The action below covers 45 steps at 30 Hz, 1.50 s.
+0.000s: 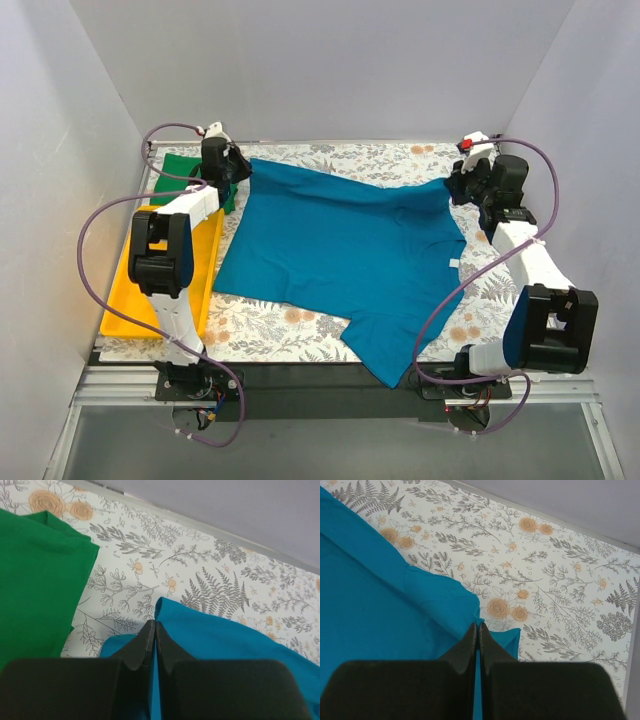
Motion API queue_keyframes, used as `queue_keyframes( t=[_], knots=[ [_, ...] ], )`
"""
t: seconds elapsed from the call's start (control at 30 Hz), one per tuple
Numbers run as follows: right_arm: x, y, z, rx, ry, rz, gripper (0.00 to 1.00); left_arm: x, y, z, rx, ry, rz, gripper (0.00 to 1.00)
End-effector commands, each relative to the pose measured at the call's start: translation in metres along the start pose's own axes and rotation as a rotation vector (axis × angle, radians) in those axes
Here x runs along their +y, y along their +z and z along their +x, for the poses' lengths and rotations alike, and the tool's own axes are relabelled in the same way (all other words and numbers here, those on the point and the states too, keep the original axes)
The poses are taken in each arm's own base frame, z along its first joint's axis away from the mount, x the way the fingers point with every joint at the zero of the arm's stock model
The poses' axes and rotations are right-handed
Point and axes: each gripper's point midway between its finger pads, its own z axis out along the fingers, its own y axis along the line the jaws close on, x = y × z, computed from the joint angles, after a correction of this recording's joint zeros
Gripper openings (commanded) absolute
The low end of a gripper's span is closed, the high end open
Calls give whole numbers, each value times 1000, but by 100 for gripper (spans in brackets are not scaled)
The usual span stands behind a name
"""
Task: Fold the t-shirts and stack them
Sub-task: Fold the tshirt
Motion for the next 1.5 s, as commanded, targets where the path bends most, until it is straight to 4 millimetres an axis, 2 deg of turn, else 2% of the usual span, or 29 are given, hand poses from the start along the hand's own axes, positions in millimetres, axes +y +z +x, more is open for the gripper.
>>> queue_keyframes(
  t=[0.0, 0.4, 0.63, 0.9, 1.23, 1.47],
  knots=[
    [1, -10, -17, -66, -20, 5, 1, -18, -23, -39, -92, 3, 64, 0],
    [17, -27, -11, -72, -16, -28, 1, -6, -38, -38, -89, -2, 57, 0],
    [26, -34, -2, -55, -15, -51, 1, -2, -37, -37, -84, -4, 55, 0],
    [37, -41, 10, -40, -16, -87, 1, 1, -32, -30, -67, -5, 54, 0],
    [50, -47, 24, -23, -19, -137, 1, 11, -11, -19, -30, -12, 29, 0],
    [53, -50, 30, -12, -22, -139, 1, 17, -9, -11, -15, -14, 19, 0]
  ],
)
